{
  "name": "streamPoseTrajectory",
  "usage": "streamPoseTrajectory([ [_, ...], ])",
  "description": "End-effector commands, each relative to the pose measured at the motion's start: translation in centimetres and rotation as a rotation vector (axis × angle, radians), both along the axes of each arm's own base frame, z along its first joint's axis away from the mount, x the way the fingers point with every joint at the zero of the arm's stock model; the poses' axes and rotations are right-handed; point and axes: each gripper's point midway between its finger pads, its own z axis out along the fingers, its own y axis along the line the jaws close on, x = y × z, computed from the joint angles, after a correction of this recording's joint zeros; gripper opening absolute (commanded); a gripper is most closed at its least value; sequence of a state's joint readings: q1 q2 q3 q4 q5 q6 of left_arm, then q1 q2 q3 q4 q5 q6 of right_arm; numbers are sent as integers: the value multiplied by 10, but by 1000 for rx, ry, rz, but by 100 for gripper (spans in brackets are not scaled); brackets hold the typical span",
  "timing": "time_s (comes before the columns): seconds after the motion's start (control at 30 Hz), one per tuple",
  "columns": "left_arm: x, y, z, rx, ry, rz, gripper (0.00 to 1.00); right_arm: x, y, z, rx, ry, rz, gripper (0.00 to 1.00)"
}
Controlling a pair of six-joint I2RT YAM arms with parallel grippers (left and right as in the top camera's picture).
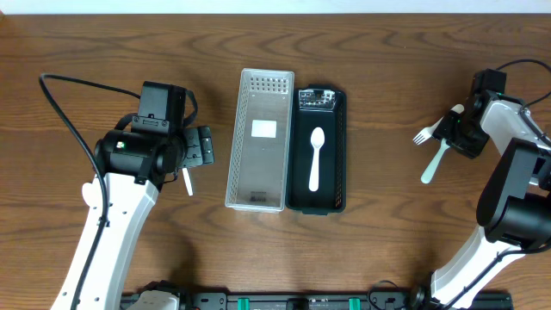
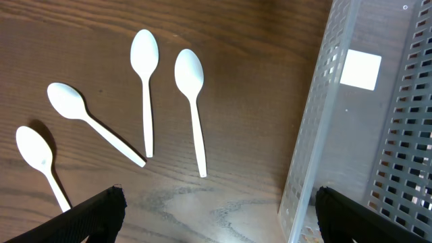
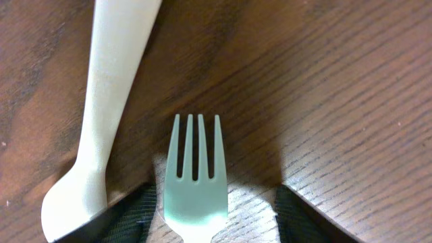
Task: Pack container
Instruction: 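Move the right gripper to a white fork and grasp it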
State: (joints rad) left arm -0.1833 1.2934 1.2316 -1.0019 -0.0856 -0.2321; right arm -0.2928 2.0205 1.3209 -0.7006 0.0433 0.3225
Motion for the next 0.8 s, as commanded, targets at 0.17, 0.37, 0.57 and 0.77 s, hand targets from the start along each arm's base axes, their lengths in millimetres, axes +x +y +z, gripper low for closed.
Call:
streamPoseTrajectory([
  [0.17, 3, 2, 4, 8, -10, 6, 92, -3, 0, -9, 5, 22, -3, 31],
  [0.37, 3, 2, 4, 8, -10, 6, 92, -3, 0, -8, 5, 21, -3, 25],
  [0.57, 3, 2, 4, 8, -10, 6, 92, -3, 0, -8, 5, 22, -3, 14],
  [0.77, 3, 2, 4, 8, -9, 5, 92, -11, 6, 4, 12, 41, 4, 11],
])
